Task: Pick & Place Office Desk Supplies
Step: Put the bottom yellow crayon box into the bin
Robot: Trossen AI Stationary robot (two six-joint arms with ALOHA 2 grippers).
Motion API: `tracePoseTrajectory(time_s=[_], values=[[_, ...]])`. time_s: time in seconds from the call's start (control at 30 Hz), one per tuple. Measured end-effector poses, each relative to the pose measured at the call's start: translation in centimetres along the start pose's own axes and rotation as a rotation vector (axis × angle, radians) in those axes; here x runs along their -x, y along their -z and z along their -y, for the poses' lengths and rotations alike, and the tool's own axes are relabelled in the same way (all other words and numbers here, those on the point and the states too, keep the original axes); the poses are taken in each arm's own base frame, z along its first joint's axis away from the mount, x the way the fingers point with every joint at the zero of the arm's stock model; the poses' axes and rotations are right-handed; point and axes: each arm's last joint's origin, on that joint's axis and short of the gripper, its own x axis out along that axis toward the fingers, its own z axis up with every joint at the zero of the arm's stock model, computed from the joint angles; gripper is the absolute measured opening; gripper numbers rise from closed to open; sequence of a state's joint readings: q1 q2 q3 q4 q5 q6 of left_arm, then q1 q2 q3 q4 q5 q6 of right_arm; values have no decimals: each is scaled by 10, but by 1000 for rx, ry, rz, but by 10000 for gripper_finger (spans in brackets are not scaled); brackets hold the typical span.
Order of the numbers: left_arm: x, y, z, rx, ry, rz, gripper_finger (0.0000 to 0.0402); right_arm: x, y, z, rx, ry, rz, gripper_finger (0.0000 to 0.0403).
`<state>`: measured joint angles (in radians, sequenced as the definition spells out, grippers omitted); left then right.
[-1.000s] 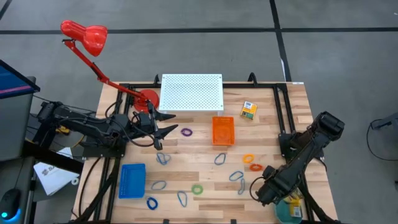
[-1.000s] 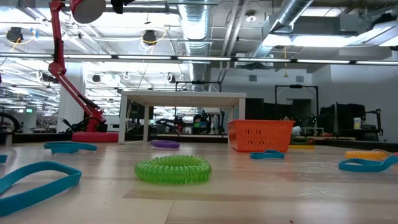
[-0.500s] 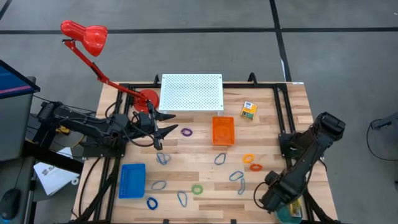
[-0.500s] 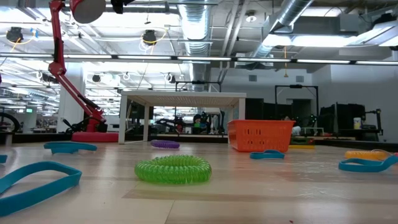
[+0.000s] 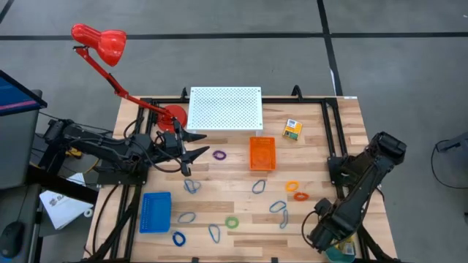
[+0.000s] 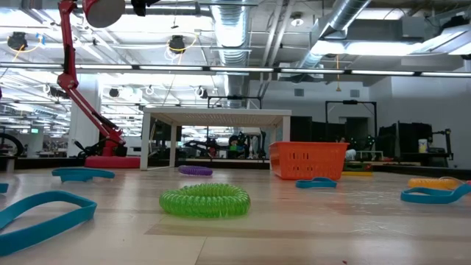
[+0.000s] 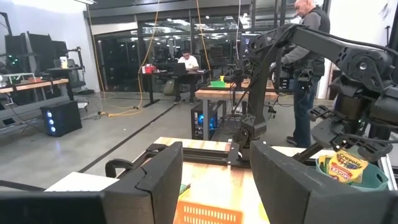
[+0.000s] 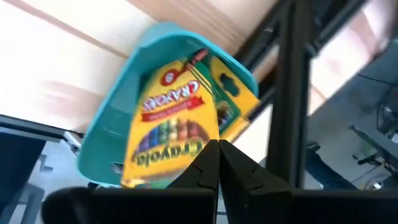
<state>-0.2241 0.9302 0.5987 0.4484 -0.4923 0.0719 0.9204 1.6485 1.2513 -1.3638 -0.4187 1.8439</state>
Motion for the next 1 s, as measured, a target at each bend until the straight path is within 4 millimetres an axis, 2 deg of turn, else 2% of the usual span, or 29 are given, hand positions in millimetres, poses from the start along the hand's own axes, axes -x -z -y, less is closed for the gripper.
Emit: tracePoseTrajectory(time_s=[0.13,0.3,0.53,0.73,1.0], values=[[0,0,0,-1,0,0,182,2,7,4,-31,23,9,1],[0,0,0,-1,0,0,182,0,16,0,-33,-36,-5,0],[0,0,0,1,0,0,182,-2,19,0,-43,-54,41,0],[0,0,0,3,0,3,182,-5,21,-13,22,-130,-3,0],[0,0,0,2,1,2,182,-21,30,-23,82,-65,-106,0]])
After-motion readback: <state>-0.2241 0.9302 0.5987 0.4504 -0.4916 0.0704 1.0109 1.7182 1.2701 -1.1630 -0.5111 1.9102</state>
